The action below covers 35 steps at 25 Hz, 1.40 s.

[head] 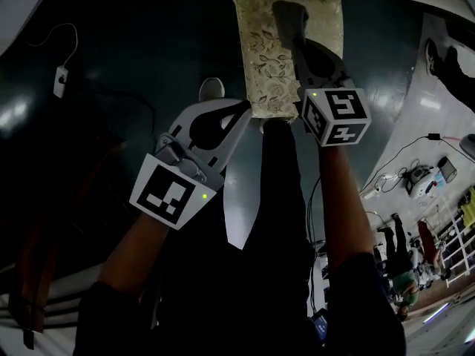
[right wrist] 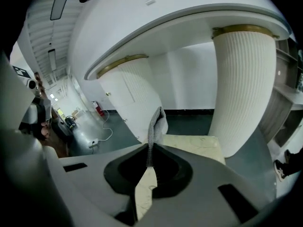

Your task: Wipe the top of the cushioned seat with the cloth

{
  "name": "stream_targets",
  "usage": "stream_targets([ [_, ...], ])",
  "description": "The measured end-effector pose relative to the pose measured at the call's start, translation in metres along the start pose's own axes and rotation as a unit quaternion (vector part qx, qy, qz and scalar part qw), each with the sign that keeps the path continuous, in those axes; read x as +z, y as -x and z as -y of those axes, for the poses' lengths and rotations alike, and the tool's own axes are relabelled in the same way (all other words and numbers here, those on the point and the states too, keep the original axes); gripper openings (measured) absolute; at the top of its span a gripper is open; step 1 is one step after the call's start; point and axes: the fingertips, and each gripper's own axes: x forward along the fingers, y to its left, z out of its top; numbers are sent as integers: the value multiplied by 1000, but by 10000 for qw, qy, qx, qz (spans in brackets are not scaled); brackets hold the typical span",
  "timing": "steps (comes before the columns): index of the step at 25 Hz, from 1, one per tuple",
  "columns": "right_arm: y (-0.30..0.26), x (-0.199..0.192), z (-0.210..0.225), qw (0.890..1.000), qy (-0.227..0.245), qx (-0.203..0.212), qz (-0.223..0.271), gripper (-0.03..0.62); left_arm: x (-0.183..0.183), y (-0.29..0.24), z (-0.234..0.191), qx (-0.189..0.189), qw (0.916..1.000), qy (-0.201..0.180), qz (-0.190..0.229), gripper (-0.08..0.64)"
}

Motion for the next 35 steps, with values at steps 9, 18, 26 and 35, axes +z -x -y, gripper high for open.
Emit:
stream_targets([
  [9,-38,-22,-119,9969,90,723,-288,34,-25,62,-33,289,9995,146,26,8],
  [18,-36,-61,-99,9956,210,655,-632,34,-43,49,-24,235,9995,217,-29,8],
  [26,-8,-88,-30,9973,-65,304,-668,34,-41,0,8,-23,9997,144,-217,8],
  [35,28,-102,40,9976,-408,-76,-546,34,-26,-55,45,-332,9986,-90,-408,8],
])
